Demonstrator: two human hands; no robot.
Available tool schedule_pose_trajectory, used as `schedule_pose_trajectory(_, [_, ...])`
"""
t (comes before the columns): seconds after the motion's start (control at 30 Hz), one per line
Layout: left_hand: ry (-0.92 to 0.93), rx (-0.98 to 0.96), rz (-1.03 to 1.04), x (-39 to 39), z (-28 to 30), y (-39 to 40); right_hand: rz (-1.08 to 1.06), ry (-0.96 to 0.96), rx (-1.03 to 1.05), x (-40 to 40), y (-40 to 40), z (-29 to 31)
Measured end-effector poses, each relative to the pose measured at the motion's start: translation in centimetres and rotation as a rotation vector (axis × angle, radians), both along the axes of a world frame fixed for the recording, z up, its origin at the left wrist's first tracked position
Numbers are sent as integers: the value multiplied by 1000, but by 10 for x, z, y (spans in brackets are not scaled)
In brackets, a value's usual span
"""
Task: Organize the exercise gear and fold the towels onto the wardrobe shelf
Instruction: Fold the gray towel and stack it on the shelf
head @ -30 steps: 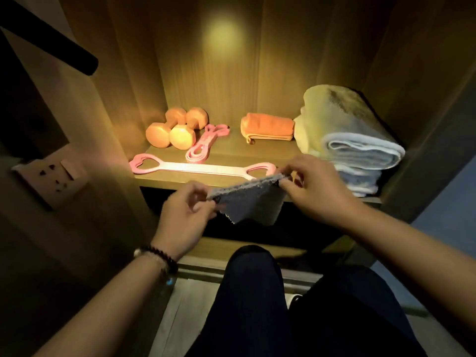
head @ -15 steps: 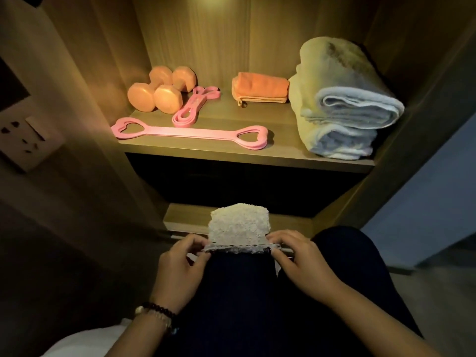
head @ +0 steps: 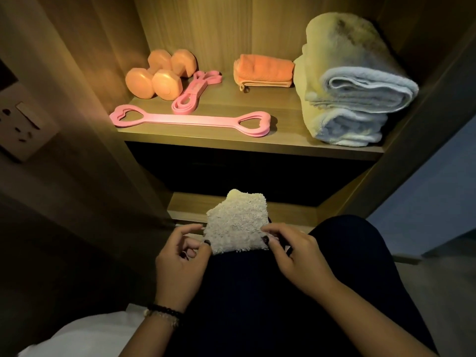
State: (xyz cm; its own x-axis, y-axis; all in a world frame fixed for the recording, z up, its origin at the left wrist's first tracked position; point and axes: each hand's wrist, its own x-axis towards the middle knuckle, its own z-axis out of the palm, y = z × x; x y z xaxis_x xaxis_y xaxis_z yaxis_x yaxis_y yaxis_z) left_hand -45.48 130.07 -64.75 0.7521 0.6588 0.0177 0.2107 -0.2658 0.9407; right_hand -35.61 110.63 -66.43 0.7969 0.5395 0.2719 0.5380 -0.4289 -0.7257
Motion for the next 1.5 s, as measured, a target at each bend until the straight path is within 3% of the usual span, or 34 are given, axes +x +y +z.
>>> schedule_pose_trajectory(0.2, [203,-133,31,16,-5,4,-62,73,-84,5,21,3])
schedule_pose_trajectory(0.3, [134,152,-45,16,1,4,-111,-92,-94,1,27,2])
schedule_pose_trajectory(0.4, [-4,522,-273,14,0,8,-17,-353,-162,-1,23,2])
schedule_pose_trajectory(0.5, [-58,610,-381,9,-8,16,110,-395,-202,1,16,0])
schedule_pose_trajectory(0.63, [10,379,-404,1,-4,14,176,-128,-179,4,11,0])
schedule_pose_trajectory(0.77, [16,158,-348,7,-8,10,168,-77,-159,7,16,-1])
schedule_pose_trajectory(0.97, [-46,97,-160,2,0,5,153,19,-22,3,15,4])
schedule_pose_trajectory(1.1, [-65,46,-153,-5,5,0,152,112,44,-3,10,5])
schedule_pose_trajectory(1.37, [54,-276,-30,11,-9,6,-77,382,177,3,28,7])
schedule_pose_trajectory(1.5, [69,-277,-15,10,-14,8,-185,426,216,5,33,3])
